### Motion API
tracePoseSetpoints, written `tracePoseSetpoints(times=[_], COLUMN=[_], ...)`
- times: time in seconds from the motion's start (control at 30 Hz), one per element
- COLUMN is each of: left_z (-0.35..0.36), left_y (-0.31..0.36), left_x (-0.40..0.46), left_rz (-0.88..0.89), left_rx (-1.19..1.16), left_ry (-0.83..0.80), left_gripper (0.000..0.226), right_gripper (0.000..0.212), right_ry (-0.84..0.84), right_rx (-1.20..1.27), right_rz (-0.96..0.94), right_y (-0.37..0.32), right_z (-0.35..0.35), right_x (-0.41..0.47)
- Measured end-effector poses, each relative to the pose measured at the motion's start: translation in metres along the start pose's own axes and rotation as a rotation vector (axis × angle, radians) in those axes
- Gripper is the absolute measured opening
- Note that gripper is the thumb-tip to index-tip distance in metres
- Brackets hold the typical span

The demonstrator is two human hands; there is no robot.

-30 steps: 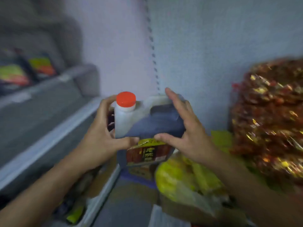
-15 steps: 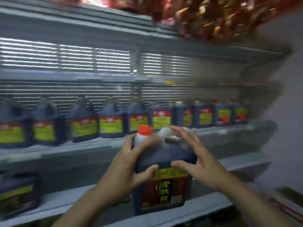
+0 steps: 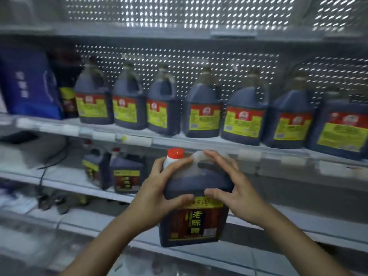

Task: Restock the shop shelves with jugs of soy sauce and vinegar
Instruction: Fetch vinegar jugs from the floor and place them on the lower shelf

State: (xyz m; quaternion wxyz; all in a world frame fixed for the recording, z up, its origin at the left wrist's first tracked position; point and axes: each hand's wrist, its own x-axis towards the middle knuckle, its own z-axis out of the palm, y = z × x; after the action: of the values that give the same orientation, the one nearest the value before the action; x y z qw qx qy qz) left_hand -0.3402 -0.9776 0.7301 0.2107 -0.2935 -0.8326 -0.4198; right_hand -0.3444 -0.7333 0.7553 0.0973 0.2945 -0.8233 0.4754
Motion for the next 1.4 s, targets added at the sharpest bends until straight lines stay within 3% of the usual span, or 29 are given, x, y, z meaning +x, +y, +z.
tracePoseSetpoints(times=[0.2, 0.4, 0.6, 1.0, 1.23, 1.4], left_z=[0.014, 0.015, 0.008, 0.023, 0.033, 0.046], left_y=[-0.056, -0.119, -0.200, -0.335, -0.371, -0.392], left_x=[-0.014, -0.012, 0.017, 0.080, 0.086, 0.086], left_rz=[-0.191, -0.290, -0.282, -0.232, -0.254, -0.285], left_rx=[0.041, 0.083, 0.034, -0.128, -0.211, -0.146], left_ry=[0.056, 0.015, -0.087, -0.347, -0.381, -0.380], left_gripper=[0.077, 0.081, 0.083, 0.077, 0.073, 0.069], right_gripper=[0.088, 0.089, 0.084, 0.074, 0.067, 0.074], right_ry=[-0.161, -0.209, -0.118, 0.277, 0.319, 0.175], right_rx=[0.074, 0.048, -0.046, -0.162, -0.205, -0.238], right_rz=[-0.046, -0.025, 0.063, 0.349, 0.464, 0.529], right_y=[0.068, 0.116, 0.155, 0.213, 0.226, 0.223], right_z=[0.037, 0.080, 0.116, 0.190, 0.213, 0.204], right_x=[0.048, 0.086, 0.125, 0.159, 0.169, 0.164])
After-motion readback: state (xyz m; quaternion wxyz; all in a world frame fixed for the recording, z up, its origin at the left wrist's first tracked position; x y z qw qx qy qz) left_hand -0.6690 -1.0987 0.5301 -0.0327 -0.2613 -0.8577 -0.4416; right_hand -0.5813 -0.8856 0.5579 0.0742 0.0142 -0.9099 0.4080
